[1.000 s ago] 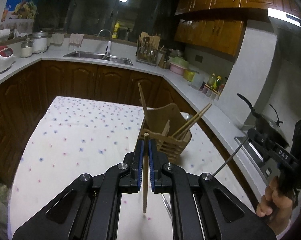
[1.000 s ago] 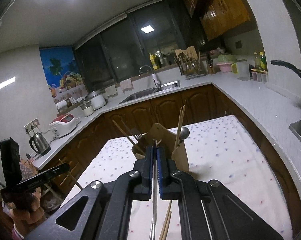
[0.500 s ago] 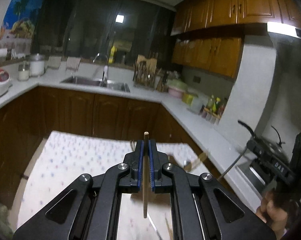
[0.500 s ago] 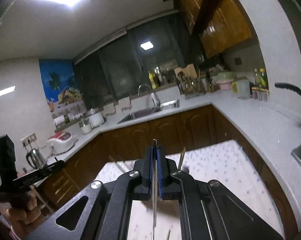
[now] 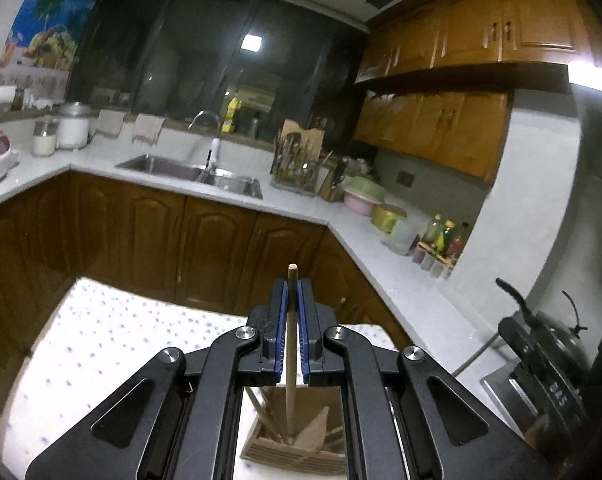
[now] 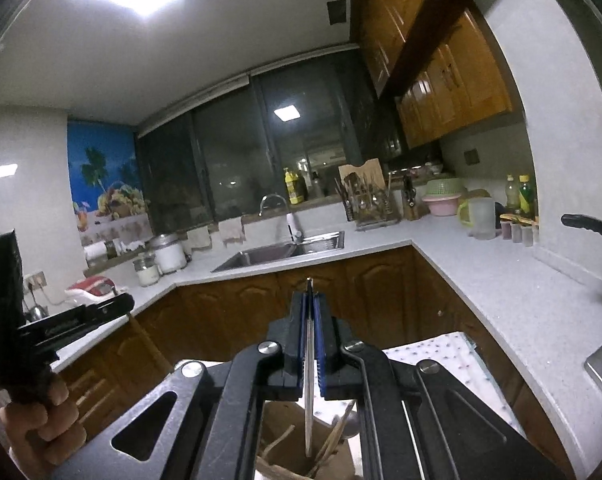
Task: Organize utensils
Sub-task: 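Carry both held chopsticks up and lower them into the wooden holder, then open both tools to drop the chopsticks into the holder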
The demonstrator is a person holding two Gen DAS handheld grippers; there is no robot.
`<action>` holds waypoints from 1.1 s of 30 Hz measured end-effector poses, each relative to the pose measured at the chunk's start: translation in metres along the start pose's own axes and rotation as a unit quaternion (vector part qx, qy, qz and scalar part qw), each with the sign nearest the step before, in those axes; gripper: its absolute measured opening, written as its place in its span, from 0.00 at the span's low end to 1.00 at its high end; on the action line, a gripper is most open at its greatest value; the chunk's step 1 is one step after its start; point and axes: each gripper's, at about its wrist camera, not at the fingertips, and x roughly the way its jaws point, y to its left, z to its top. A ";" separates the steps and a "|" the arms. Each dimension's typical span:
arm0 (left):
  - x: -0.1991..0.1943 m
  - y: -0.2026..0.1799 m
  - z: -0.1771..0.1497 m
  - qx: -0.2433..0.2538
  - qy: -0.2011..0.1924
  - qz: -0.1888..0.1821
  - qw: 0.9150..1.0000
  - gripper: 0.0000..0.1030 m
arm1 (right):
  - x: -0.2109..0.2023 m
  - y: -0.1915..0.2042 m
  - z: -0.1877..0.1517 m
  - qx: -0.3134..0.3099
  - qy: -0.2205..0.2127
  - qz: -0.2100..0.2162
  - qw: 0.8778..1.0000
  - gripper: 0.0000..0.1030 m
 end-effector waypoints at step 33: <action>0.039 0.024 -0.062 -0.025 0.083 0.002 0.996 0.21 | 0.045 -0.027 -0.078 0.038 0.098 -0.024 0.994 0.10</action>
